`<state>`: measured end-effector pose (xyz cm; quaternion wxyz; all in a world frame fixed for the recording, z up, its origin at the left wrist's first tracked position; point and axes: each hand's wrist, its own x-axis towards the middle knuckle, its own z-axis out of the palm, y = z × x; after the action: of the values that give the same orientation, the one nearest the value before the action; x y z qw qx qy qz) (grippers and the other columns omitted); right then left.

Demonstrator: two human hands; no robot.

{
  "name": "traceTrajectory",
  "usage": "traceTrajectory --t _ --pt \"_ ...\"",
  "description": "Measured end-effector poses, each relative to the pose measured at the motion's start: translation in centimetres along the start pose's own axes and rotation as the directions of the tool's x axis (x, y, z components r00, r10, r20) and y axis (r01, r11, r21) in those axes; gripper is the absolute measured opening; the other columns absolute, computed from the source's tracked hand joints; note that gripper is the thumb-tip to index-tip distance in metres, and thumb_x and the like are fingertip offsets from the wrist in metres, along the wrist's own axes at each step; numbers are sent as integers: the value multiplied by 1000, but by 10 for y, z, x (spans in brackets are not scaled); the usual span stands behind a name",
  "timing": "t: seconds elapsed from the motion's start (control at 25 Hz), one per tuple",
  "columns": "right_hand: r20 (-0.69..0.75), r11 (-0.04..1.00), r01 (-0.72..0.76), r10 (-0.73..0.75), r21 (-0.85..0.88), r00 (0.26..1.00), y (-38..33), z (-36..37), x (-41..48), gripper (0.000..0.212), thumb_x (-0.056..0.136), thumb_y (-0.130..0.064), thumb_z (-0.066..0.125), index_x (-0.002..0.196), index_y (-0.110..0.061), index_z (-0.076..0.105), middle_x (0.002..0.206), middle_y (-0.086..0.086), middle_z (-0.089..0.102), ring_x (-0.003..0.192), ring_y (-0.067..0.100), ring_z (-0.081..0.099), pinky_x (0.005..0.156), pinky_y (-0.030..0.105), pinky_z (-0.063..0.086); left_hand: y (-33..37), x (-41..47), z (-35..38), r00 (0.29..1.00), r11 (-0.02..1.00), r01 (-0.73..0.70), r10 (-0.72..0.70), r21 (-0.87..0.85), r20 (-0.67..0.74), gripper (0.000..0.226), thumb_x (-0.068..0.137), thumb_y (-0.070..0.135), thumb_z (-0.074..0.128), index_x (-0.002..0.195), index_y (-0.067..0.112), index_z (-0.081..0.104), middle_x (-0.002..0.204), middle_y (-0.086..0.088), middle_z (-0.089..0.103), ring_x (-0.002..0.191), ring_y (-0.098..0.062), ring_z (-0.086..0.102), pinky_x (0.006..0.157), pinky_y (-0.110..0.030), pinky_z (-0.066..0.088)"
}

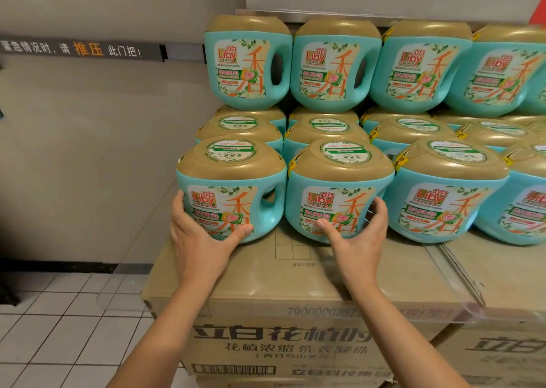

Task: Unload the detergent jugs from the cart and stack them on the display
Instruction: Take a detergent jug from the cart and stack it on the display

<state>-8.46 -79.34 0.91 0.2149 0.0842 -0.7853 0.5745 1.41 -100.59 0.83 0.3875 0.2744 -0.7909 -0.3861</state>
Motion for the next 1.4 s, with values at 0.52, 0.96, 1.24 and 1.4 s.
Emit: traceTrajectory --t 0.52,0.96,1.24,1.4 --pt "-97 975 -53 75 217 992 -1 -70 -74 24 90 -17 65 110 -28 60 94 -13 65 82 5 60 72 18 49 36 -86 -24 992 867 19 45 -499 116 33 88 -1 63 93 32 64 90 18 63 74 8 57 67 -4 45" --pt "-457 714 -649 685 264 567 36 -257 -341 13 94 -6 57 87 -10 68 68 4 67 60 9 59 55 16 48 35 -273 17 206 893 436 19 -109 978 13 91 4 62 95 13 70 89 -3 68 68 4 62 59 -5 46" --pt "-635 551 -736 742 393 215 33 -365 -449 11 94 -8 56 92 -7 66 80 14 68 66 17 60 60 23 49 81 -394 58 -64 946 314 109 -84 992 15 89 3 64 91 17 70 82 1 68 73 -10 59 63 -12 48" --pt "-642 535 -742 743 403 187 47 -450 -466 12 93 -3 55 91 -8 66 78 11 68 62 11 60 55 14 49 121 -479 84 -113 955 277 145 -109 983 18 90 3 63 89 20 69 82 -1 68 75 -12 60 64 -14 48"
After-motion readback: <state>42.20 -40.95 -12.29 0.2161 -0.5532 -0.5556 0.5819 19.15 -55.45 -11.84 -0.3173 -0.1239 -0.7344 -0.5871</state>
